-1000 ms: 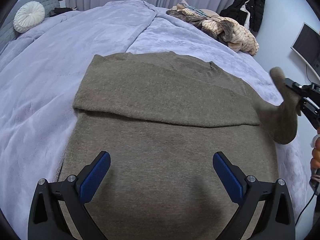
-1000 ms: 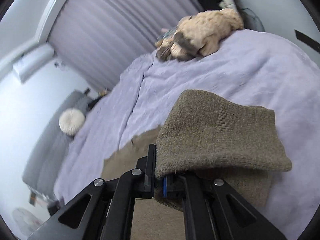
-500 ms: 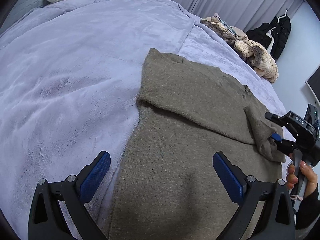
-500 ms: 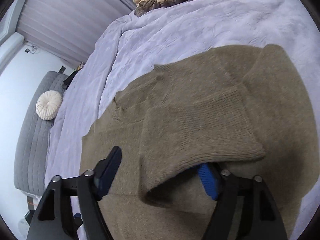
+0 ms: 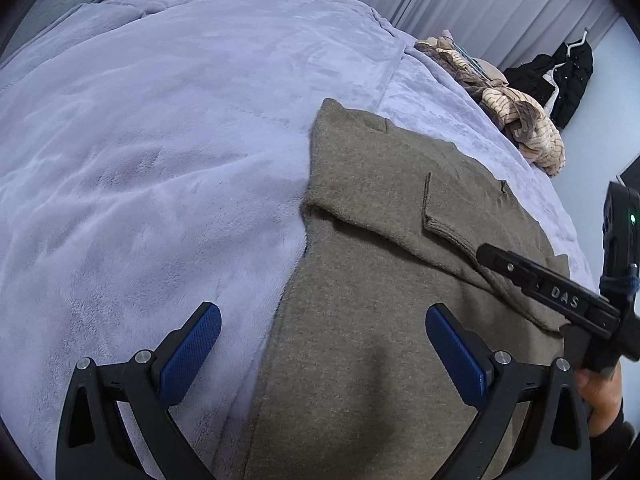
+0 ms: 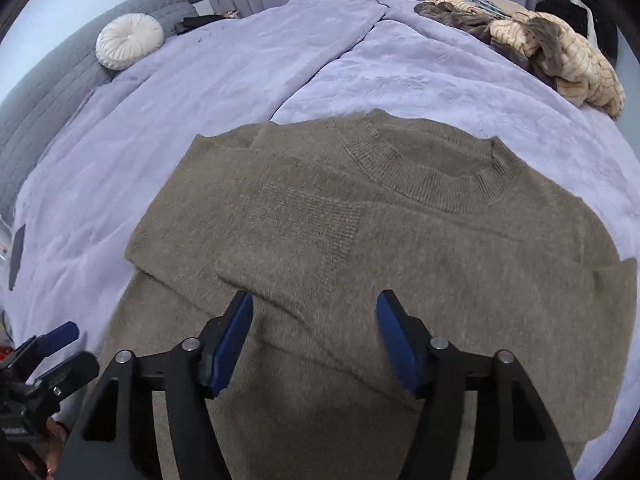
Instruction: Fold small clothes
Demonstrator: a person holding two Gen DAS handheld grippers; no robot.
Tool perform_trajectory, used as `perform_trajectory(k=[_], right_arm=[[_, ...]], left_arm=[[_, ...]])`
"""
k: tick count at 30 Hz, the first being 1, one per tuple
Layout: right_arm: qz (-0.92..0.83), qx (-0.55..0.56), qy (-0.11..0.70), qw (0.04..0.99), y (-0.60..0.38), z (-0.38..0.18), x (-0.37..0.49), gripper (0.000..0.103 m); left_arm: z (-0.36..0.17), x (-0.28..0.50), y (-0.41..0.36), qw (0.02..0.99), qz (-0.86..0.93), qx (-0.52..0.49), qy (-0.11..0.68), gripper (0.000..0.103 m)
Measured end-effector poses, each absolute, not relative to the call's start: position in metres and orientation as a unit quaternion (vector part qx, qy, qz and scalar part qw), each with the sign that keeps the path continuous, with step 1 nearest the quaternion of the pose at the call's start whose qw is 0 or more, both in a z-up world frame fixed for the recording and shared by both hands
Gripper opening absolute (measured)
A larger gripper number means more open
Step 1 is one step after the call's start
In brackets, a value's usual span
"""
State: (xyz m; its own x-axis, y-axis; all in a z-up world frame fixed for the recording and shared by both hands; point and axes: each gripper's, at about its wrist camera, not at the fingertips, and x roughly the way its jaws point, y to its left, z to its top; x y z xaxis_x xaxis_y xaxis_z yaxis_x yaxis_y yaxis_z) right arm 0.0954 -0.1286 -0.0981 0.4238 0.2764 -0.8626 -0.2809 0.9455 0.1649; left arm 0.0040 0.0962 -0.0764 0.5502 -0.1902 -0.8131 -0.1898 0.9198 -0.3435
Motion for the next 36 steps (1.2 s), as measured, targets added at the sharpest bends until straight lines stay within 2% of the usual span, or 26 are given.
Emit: perform_trajectory(k=[9, 13, 18, 19, 21, 22, 23, 31, 36], right_arm=[[0.134, 0.247, 0.497, 0.821, -0.288, -0.092, 0.042, 0.079], [0.120, 0.315, 0.485, 0.807, -0.330, -0.105, 0.017, 0.079], [0.122, 0.372, 0.467, 0.793, -0.345, -0.122, 0.001, 0.079], [0.124, 0.380, 0.465, 0.790, -0.345, -0.125, 0.000, 0.079], [0.126, 0.389, 0.462, 0.787, -0.345, -0.129, 0.001, 0.079], [0.127, 0.395, 0.460, 0.785, -0.345, -0.131, 0.001, 0.079], [0.128, 0.400, 0.457, 0.784, -0.346, -0.132, 0.001, 0.079], [0.120, 0.476, 0.412, 0.768, -0.364, -0.143, 0.007, 0.082], [0.084, 0.520, 0.384, 0.758, -0.383, -0.153, 0.025, 0.082]], left_arm=[[-0.058, 0.091, 0.032, 0.851, -0.125, -0.175, 0.478, 0.103], [-0.074, 0.128, 0.007, 0.829, -0.119, -0.146, 0.527, 0.103], [-0.086, 0.136, 0.001, 0.803, -0.128, -0.198, 0.547, 0.102], [-0.085, 0.137, -0.001, 0.801, -0.136, -0.209, 0.544, 0.100], [-0.085, 0.139, -0.006, 0.795, -0.149, -0.224, 0.544, 0.076], [-0.086, 0.141, -0.008, 0.791, -0.158, -0.230, 0.545, 0.038], [-0.087, 0.144, -0.011, 0.786, -0.163, -0.235, 0.548, 0.007], [-0.029, 0.141, 0.007, 0.838, -0.185, -0.224, 0.462, 0.007], [-0.050, 0.142, 0.029, 0.833, -0.158, -0.218, 0.483, 0.007]])
